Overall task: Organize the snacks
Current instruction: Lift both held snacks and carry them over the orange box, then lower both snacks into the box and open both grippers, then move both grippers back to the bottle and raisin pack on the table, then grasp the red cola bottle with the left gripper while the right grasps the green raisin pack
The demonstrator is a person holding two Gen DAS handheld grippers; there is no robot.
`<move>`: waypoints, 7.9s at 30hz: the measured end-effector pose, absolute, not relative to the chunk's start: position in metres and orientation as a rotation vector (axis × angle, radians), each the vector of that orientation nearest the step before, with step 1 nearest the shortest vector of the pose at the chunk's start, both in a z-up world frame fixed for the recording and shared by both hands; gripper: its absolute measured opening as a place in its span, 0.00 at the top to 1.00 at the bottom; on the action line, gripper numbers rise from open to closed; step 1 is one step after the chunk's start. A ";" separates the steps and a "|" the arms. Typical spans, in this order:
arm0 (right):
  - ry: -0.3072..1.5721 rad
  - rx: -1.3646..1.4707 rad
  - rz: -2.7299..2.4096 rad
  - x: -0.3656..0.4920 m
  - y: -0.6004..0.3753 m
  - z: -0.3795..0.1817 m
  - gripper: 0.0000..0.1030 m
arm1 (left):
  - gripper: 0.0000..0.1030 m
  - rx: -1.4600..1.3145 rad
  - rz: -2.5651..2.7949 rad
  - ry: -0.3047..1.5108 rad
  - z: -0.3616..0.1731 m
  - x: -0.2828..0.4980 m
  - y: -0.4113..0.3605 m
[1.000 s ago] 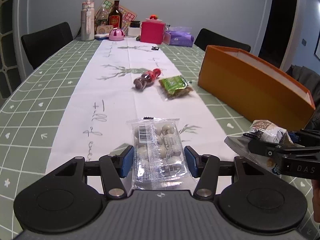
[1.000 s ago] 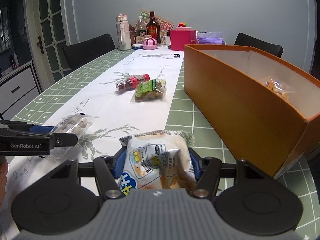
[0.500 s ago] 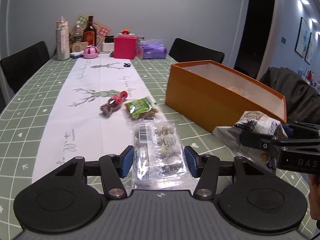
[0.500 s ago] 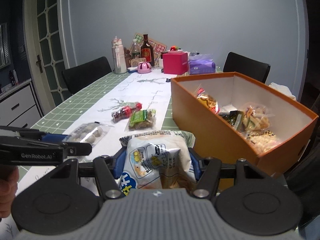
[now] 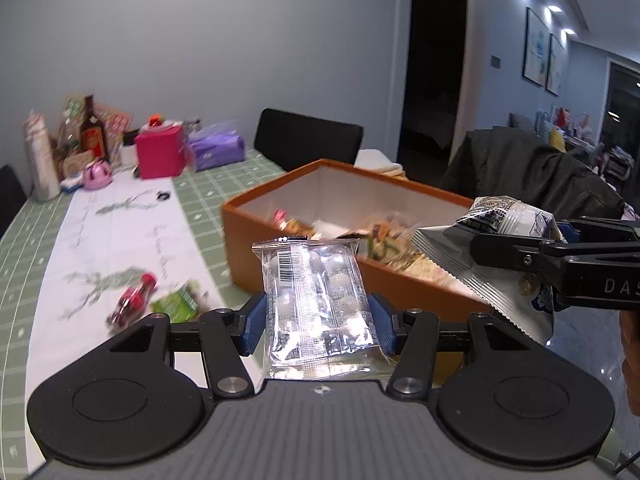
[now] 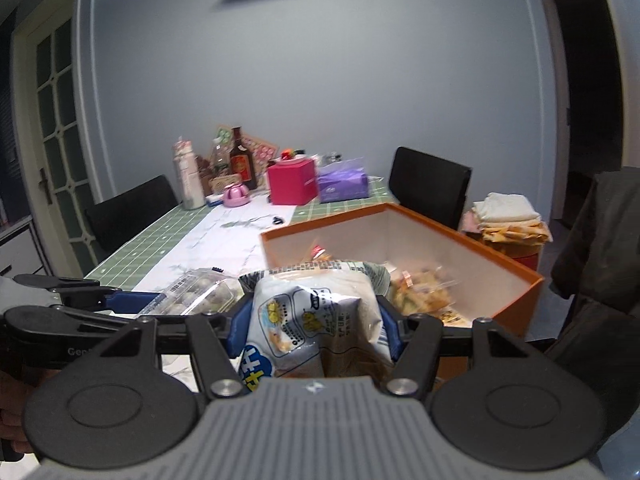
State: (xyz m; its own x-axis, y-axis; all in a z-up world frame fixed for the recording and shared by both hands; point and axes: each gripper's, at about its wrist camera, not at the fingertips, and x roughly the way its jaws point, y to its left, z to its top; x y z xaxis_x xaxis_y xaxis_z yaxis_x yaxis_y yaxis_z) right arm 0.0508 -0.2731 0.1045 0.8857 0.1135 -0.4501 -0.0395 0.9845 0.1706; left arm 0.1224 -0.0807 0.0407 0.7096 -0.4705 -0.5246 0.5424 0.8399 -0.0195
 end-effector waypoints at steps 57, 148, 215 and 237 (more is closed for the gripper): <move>0.807 0.008 0.058 0.191 -0.353 0.048 0.31 | 0.23 0.517 -0.690 0.726 0.003 0.193 -0.223; 0.798 0.175 0.260 0.221 -0.111 -0.023 0.30 | 0.15 0.116 -0.246 0.773 -0.045 0.232 0.073; 0.765 0.291 0.238 0.115 -0.159 -0.024 0.17 | 0.08 -0.095 -0.198 0.736 -0.052 0.124 0.105; 0.728 0.096 0.155 0.147 -0.113 -0.033 0.25 | 0.29 -0.007 -0.113 0.718 -0.067 0.146 0.073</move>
